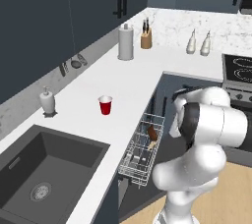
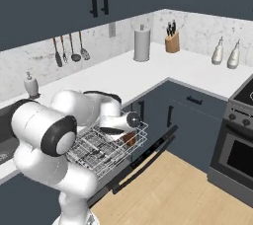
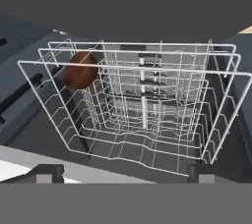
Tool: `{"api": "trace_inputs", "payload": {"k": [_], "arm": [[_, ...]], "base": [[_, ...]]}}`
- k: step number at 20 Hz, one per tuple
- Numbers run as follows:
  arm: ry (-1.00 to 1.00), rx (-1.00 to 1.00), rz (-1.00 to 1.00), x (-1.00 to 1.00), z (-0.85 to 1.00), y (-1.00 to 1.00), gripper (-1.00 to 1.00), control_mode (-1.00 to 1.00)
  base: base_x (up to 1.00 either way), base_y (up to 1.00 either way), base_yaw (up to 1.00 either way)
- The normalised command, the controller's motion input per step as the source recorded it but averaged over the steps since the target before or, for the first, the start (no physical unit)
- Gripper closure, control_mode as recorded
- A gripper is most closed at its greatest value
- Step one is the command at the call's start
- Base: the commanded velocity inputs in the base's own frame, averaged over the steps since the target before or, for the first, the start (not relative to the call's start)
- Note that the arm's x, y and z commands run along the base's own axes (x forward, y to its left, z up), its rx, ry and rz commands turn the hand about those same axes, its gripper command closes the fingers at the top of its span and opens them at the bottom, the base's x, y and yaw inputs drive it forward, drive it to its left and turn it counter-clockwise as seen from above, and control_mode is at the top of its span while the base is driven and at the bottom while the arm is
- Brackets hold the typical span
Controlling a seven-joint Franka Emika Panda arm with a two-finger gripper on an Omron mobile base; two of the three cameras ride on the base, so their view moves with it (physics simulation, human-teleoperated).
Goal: Pick up the cup and bowl from the counter, place them in the dishwasher, and close the dishwasher door.
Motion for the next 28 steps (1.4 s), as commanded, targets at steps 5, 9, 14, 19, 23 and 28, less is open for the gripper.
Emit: {"api": "trace_inputs", "payload": {"k": [5, 9, 14, 19, 23, 28], "arm": [[-0.14, -0.28, 0.38, -0.35, 1.00, 0.29, -1.00, -1.00], [-0.07, -0.27, 0.45, -0.17, 1.00, 0.14, -1.00, -1.00], [-0.01, -0.31, 0.41, -0.02, 1.00, 0.17, -1.00, -1.00], [0.00, -0.25, 0.30, 0.04, 0.90, 0.55, -1.00, -1.00], [-0.07, -0.27, 0.24, 0.01, 0.21, 0.87, -1.00, -1.00], [-0.19, -0.17, 0.18, 0.00, -0.07, 0.61, -1.00, -1.00]], "base": [[0.00, 0.00, 0.00], [0.00, 0.00, 0.00], [0.00, 0.00, 0.00], [0.00, 0.00, 0.00], [0.00, 0.00, 0.00], [0.00, 0.00, 0.00]]}}
